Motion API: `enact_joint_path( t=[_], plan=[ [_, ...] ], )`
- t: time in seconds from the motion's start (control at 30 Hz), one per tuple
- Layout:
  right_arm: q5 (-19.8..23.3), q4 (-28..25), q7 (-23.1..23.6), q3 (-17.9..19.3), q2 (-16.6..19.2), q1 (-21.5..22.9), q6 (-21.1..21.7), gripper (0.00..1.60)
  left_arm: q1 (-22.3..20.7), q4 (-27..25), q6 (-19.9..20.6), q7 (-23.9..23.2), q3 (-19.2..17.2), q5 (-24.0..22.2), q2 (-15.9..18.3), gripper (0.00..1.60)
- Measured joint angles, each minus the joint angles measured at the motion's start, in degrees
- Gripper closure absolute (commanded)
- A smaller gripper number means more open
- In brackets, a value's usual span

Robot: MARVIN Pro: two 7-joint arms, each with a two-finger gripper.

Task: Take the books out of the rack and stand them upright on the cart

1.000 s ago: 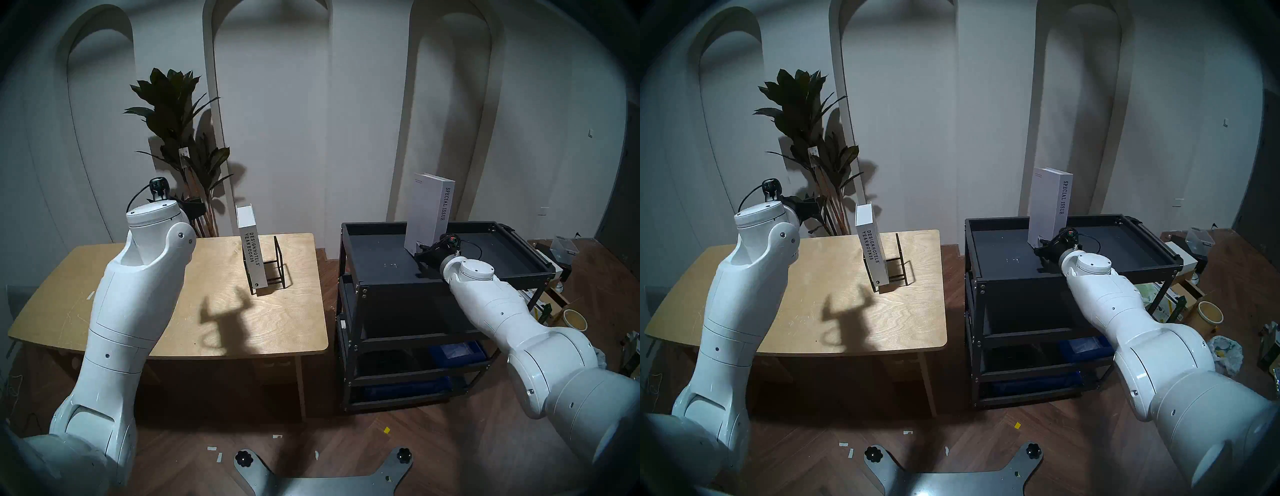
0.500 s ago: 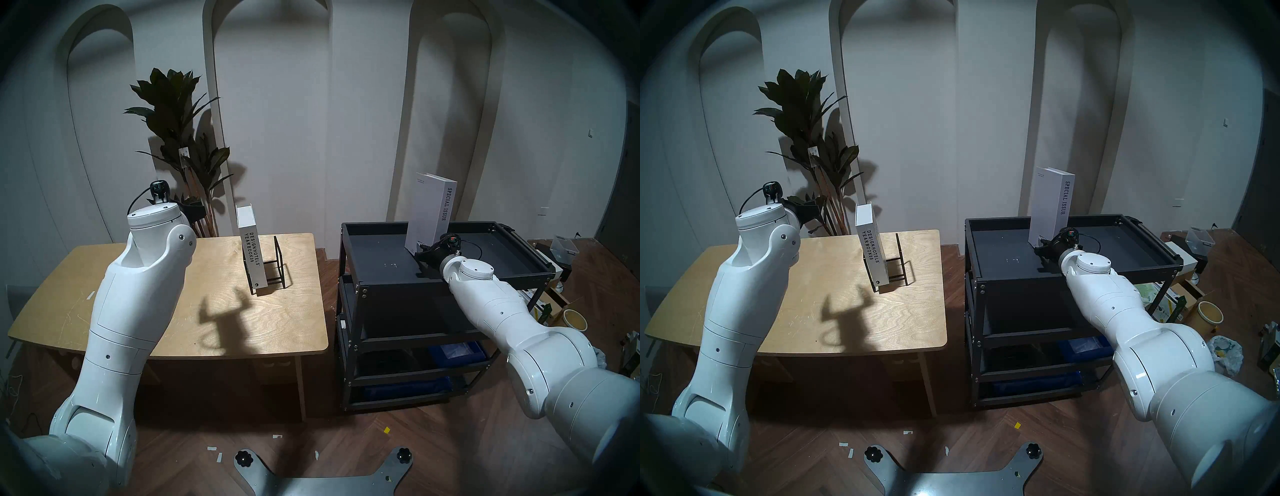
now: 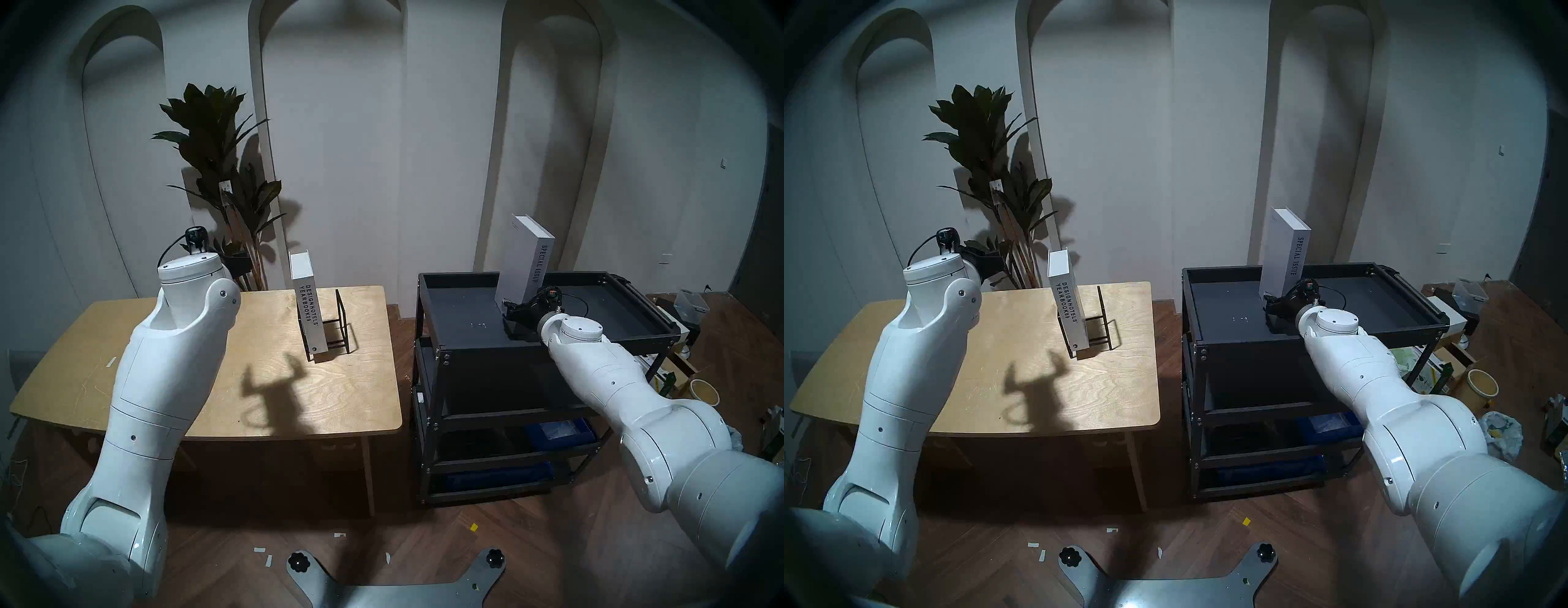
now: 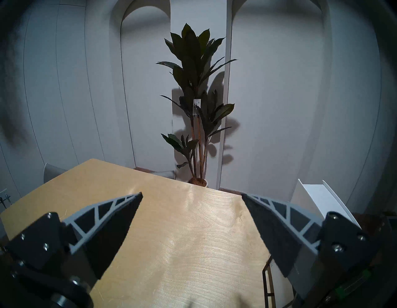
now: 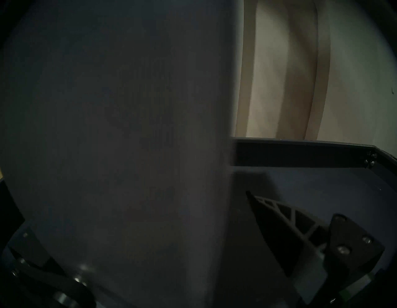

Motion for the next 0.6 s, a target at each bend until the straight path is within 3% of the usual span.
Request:
enact_joint_path(
  t=[0.6],
  plan=[
    [-1.7,0.0,-1.1,-1.2,0.0,0.6,2.3,0.00,0.3,0.3,0.0,-0.6,0.1,0.0,0.0,0.00]
  ],
)
